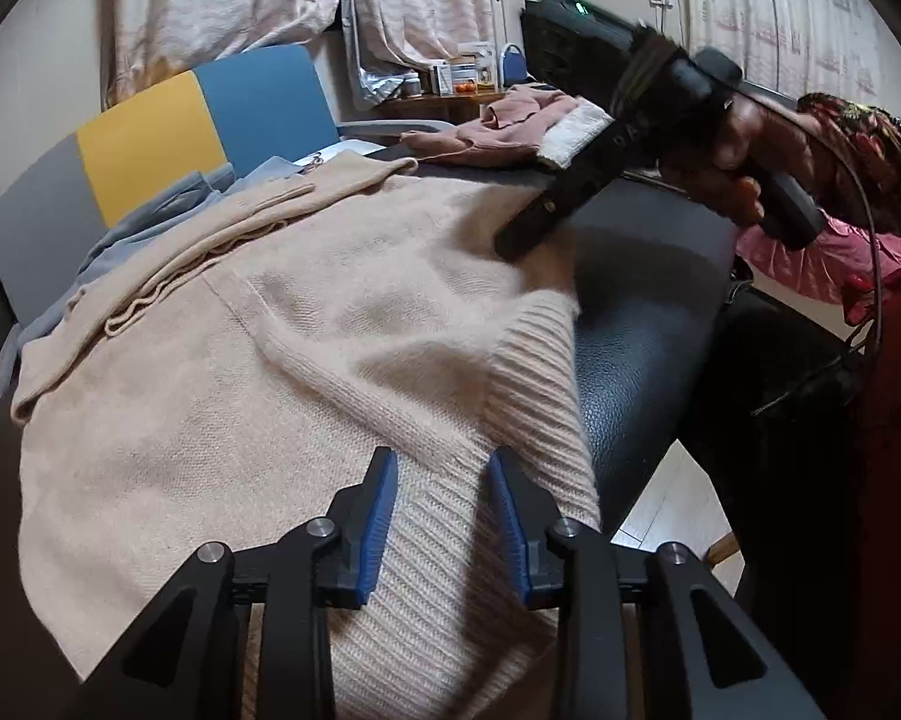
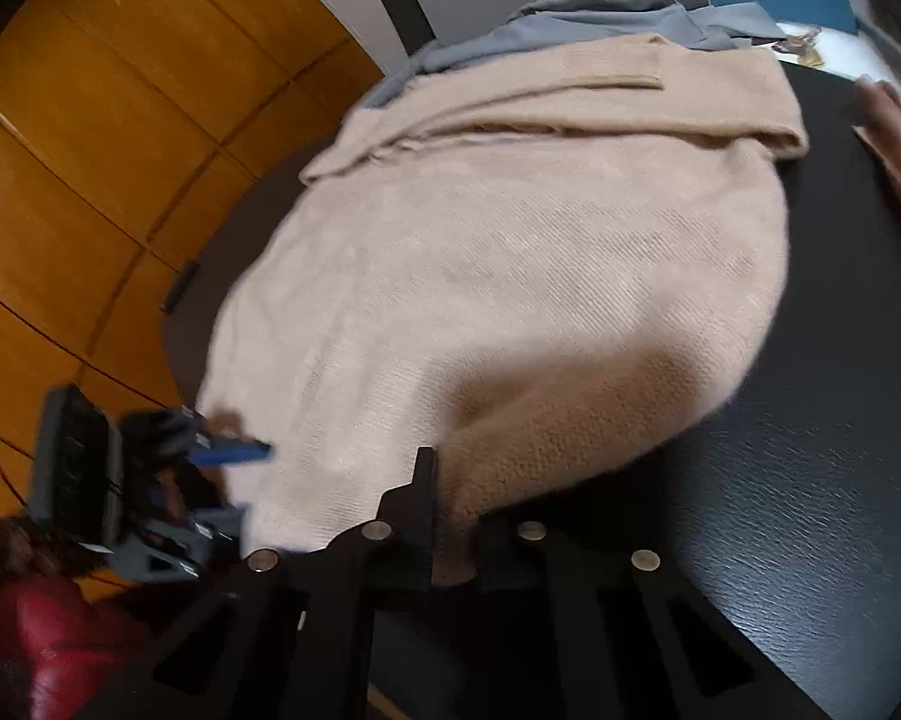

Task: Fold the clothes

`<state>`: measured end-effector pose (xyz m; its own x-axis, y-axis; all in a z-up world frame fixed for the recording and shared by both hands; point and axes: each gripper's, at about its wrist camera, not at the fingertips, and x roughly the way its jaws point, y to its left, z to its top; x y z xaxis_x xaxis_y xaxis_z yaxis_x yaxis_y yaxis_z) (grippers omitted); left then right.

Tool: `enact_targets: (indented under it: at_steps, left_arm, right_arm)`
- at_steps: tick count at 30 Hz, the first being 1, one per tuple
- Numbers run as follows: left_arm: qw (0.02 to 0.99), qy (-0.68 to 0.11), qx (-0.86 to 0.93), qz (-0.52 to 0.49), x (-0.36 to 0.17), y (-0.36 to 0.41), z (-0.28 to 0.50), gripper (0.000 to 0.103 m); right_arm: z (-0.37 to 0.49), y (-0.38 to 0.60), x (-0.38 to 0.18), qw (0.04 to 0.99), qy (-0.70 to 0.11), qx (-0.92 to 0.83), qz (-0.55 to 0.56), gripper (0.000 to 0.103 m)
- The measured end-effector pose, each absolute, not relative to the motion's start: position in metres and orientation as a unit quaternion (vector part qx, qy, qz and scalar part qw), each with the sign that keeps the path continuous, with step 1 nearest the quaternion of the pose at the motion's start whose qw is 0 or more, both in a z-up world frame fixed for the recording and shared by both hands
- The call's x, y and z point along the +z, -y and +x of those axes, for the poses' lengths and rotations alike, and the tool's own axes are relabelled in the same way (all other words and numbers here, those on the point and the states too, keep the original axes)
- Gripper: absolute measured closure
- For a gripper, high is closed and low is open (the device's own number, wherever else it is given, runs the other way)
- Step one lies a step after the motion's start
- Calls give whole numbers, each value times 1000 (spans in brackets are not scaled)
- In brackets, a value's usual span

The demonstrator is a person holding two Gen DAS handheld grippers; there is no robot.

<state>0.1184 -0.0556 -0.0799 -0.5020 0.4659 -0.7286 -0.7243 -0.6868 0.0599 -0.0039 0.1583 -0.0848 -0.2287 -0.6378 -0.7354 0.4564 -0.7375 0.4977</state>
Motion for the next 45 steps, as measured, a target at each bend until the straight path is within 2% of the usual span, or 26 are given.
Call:
enact_targets:
  at_steps: [1, 2, 3, 9, 10, 11, 14, 17, 18, 20, 23, 24, 26, 28, 29, 31, 32, 33, 36, 38, 40, 43, 44, 45]
  left_arm:
    - [353, -175, 844, -362, -77, 58, 113, 77]
    - [355, -168, 842, -370, -73, 61, 108, 89]
    - [357, -161, 839, -378, -70, 64, 103, 97]
    - [368, -115, 821, -420, -52, 81, 74, 97]
    - [362, -106, 827, -416, -49, 86, 70, 94]
    - [357, -101, 832, -413, -47, 88, 70, 77]
    - [369, -76, 833, -404, -46, 89, 78, 71]
    - [384, -45, 831, -401, -47, 89, 89, 57]
    - [379, -48, 832, -401, -49, 87, 92, 48]
    - [359, -99, 837, -402, -58, 78, 100, 39]
    - [306, -218, 842, -387, -78, 64, 114, 37]
    - [302, -237, 845, -372, -81, 62, 118, 33]
    - [305, -219, 843, -385, -81, 66, 113, 33]
    - [311, -192, 839, -403, -81, 71, 106, 35]
    - [313, -179, 839, -409, -79, 75, 101, 40]
    - [317, -153, 838, -417, -74, 85, 92, 58]
    - [319, -141, 838, -421, -71, 90, 87, 78]
    - [320, -128, 837, -425, -68, 95, 82, 91]
    - [325, -89, 834, -436, -59, 110, 68, 97]
    - [328, -64, 831, -444, -53, 120, 59, 97]
    - [323, -31, 835, -445, -46, 132, 42, 97]
    - [294, -22, 839, -457, -45, 143, 10, 97]
    - [285, -20, 840, -461, -45, 146, 0, 97]
    - [275, -17, 842, -465, -45, 150, -11, 97]
  right_arm:
    - [-6, -156, -80, 356, 93, -777, 510, 93]
    - [-7, -155, -75, 356, 95, -778, 510, 93]
    - [-12, -156, -69, 357, 104, -777, 508, 93]
    - [-45, -160, -25, 367, 159, -780, 481, 93]
    - [-51, -158, -21, 366, 159, -783, 478, 93]
    - [-58, -156, -16, 362, 158, -787, 474, 93]
    - [-80, -147, -16, 344, 166, -792, 477, 93]
    - [-103, -132, -24, 332, 170, -790, 487, 93]
    - [-112, -125, -28, 326, 171, -789, 492, 93]
    - [-129, -115, -38, 312, 175, -787, 503, 93]
    - [-149, -105, -51, 290, 184, -786, 514, 93]
    - [-156, -102, -56, 282, 189, -785, 518, 93]
    - [-164, -101, -67, 269, 189, -783, 528, 93]
    - [-169, -100, -78, 258, 187, -779, 540, 89]
    - [-169, -102, -82, 258, 191, -775, 544, 89]
    - [-166, -108, -84, 269, 200, -767, 547, 85]
    - [-164, -111, -82, 275, 198, -767, 545, 82]
    - [-159, -114, -78, 278, 189, -770, 542, 79]
    - [-142, -120, -62, 298, 162, -781, 525, 56]
    - [-131, -122, -54, 309, 141, -786, 517, 51]
    - [-122, -121, -49, 323, 122, -785, 514, 51]
    - [-116, -114, -49, 333, 99, -783, 516, 51]
    - [-117, -111, -49, 336, 91, -782, 516, 61]
    - [-117, -109, -50, 338, 84, -782, 516, 83]
